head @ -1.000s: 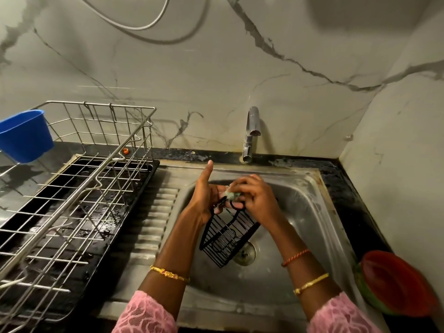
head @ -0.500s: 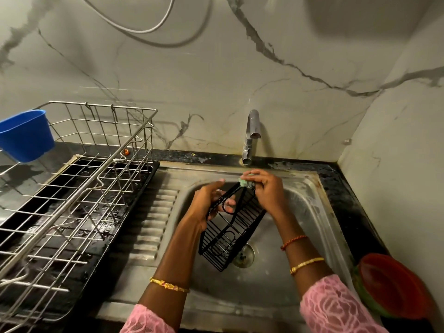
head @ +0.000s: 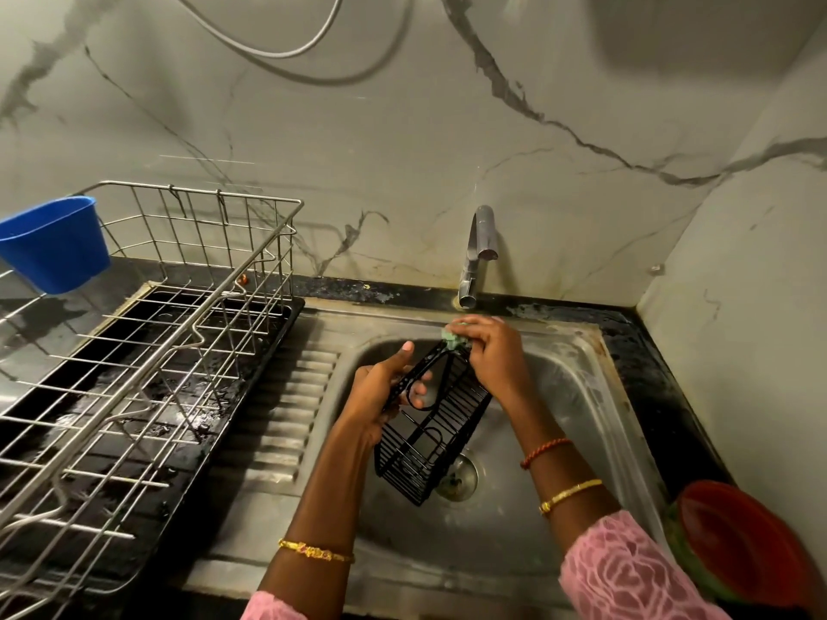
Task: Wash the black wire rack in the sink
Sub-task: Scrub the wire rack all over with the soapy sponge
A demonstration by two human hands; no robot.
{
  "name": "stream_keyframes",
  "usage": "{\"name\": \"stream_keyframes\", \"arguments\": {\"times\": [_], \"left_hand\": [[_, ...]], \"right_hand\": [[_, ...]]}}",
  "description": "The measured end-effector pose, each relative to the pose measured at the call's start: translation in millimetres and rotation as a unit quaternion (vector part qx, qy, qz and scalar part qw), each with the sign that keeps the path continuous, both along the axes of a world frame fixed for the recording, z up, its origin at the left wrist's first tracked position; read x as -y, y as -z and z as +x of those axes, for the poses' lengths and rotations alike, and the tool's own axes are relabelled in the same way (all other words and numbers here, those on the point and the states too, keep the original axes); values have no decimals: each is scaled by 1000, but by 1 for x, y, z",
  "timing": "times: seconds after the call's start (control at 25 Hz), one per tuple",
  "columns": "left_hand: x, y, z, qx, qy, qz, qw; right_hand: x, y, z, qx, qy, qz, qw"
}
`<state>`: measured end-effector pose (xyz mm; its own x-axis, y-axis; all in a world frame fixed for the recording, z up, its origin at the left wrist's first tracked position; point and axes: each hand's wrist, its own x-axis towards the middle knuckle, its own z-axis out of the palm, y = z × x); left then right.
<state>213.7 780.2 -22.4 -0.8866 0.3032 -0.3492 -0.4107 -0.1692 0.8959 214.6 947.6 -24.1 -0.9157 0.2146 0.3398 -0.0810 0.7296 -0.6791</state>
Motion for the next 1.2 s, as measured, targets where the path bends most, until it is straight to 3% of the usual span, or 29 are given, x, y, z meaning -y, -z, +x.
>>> {"name": "stream_keyframes", "arguments": {"times": [0.12,0.32,0.4,0.48,0.6,0.68,0.92,1.08,1.2], "left_hand": [[0,3,2,3,-10,5,1000],[1,10,1,13,-29,44,999],[0,10,3,12,-25,38,999],[-1,12,2,8,-19,24,1000],[1,12,1,2,-27,17,999],[4,11,0,4,-39,11,999],[4,9,5,-31,-3,46,998],[6,19,-1,-25,-8,46,999],[7,26,-3,-11,-24,34,999]], "right_hand": [[-2,-7,-9,41,18,-70,997],[-3,-20,-2,-40,42,-320,946],[-1,-19,0,13,58,-275,960],[11,-15,8,53,61,-166,983],[43,6,33,-8,-5,44,999],[57,19,48,-36,-61,120,990],[21,10,11,-36,69,-6,997],[24,11,19,-35,7,24,999],[19,18,40,-58,43,-25,997]]}}
